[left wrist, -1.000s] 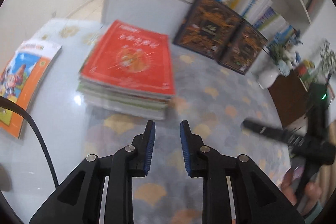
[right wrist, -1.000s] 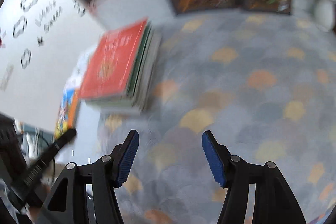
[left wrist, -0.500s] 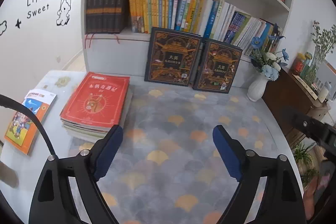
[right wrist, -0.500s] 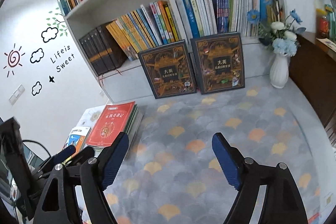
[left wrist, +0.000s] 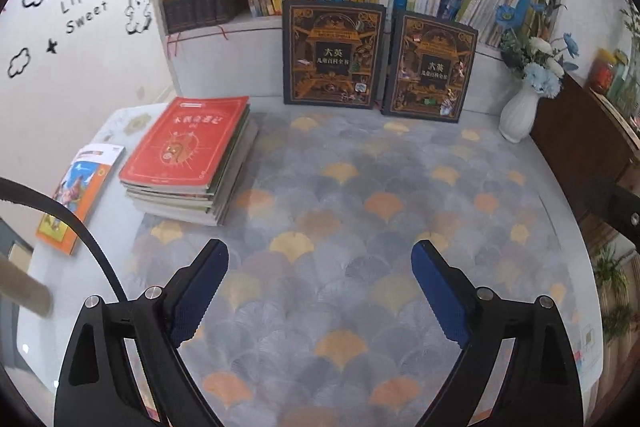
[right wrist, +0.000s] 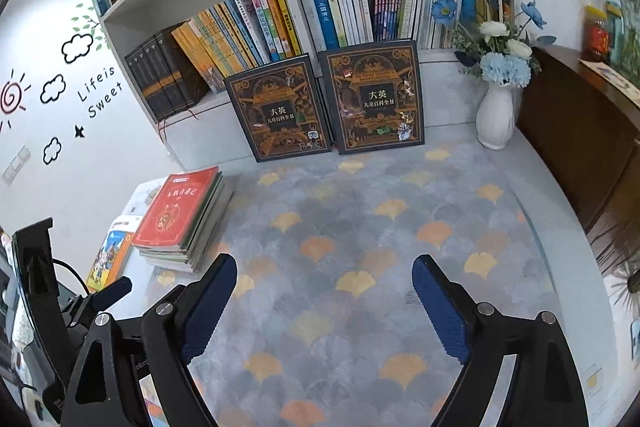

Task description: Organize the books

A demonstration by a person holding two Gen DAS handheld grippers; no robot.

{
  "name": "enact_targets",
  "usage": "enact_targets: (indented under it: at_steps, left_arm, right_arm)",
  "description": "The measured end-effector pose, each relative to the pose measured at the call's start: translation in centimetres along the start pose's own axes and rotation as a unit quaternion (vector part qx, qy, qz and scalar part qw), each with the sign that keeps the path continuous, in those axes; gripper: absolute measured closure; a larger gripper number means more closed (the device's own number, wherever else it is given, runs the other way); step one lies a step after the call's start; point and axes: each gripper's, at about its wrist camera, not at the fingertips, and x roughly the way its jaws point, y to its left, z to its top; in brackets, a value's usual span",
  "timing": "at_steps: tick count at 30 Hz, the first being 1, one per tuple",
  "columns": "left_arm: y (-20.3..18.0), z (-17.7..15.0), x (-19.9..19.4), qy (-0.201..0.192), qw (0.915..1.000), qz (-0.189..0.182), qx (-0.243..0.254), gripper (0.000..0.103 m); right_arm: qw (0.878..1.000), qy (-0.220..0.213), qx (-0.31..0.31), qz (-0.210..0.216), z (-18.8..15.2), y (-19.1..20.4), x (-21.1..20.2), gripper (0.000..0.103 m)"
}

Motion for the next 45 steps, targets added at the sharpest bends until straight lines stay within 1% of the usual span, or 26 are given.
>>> enact_targets:
  at_steps: [2,6,9,12,13,15,17,19,20,24,30,35,39,45]
  left_arm:
    - [-0.6,-0.3,-0.3,-0.01,0.9995,0.03,-0.001,0.01]
    - [-1.0,-0.7,0.0,0.004,0.9991,0.04,-0.013,0.01]
    - [-1.2,-0.8,-0.2,-0.001,0.9985,0.05,-0.023,0.01]
    - [-1.5,-0.6,-0.5,-0.001,0.9978,0.062,-0.021,0.01]
    - [-1.6,-0.6,-0.5,0.0,0.9977,0.064,-0.021,0.01]
    - [-1.7,-0.3,-0.5,0.004,0.9982,0.056,-0.019,0.01]
    - [-1.8,-0.2,-0.4,0.0,0.9981,0.058,-0.021,0.01]
    - [-2.1,-0.2,-0.6,-0.007,0.9976,0.067,-0.015,0.01]
    - [-2.4,-0.3,-0.7,-0.013,0.9967,0.079,-0.008,0.01]
    - [-3.0,0.0,-1.1,-0.028,0.994,0.106,0.008,0.01]
    - [-3.6,0.2,-1.7,-0.038,0.9929,0.112,0.018,0.01]
    - [-3.8,0.3,-2.1,-0.042,0.9937,0.103,0.016,0.01]
    - [-4.2,0.3,-2.4,-0.048,0.9918,0.115,0.026,0.009]
    - [-4.2,0.0,-2.3,-0.042,0.9927,0.111,0.023,0.009]
  right_arm:
    - [1.0,-0.002,-0.006,0.002,-0.2,-0.3,-0.2,0.015]
    - [1.0,0.004,-0.015,0.0,-0.6,-0.9,-0.1,0.015]
    - [1.0,0.011,-0.01,0.002,-0.6,-1.8,0.1,0.015]
    - [1.0,0.014,-0.005,0.002,-0.4,-2.7,0.3,0.015]
    - [1.0,0.016,-0.003,0.002,-0.3,-2.9,0.4,0.015]
    - [1.0,0.02,0.003,0.003,-0.3,-3.5,0.6,0.015]
    - [1.0,0.022,0.005,0.003,-0.3,-3.8,0.7,0.015]
    - [1.0,0.023,0.006,0.002,-0.3,-4.2,0.8,0.015]
    - [1.0,0.024,0.006,0.002,-0.2,-4.3,0.8,0.015]
    - [1.0,0.025,0.005,0.002,-0.3,-4.4,0.8,0.015]
    - [0.999,0.031,0.001,0.008,-0.2,-4.6,1.2,0.015]
    - [1.0,0.028,-0.002,0.012,0.0,-4.6,1.1,0.015]
    - [1.0,0.028,-0.001,0.014,0.0,-4.6,1.0,0.015]
    - [0.999,0.031,-0.001,0.015,-0.1,-4.7,1.1,0.015]
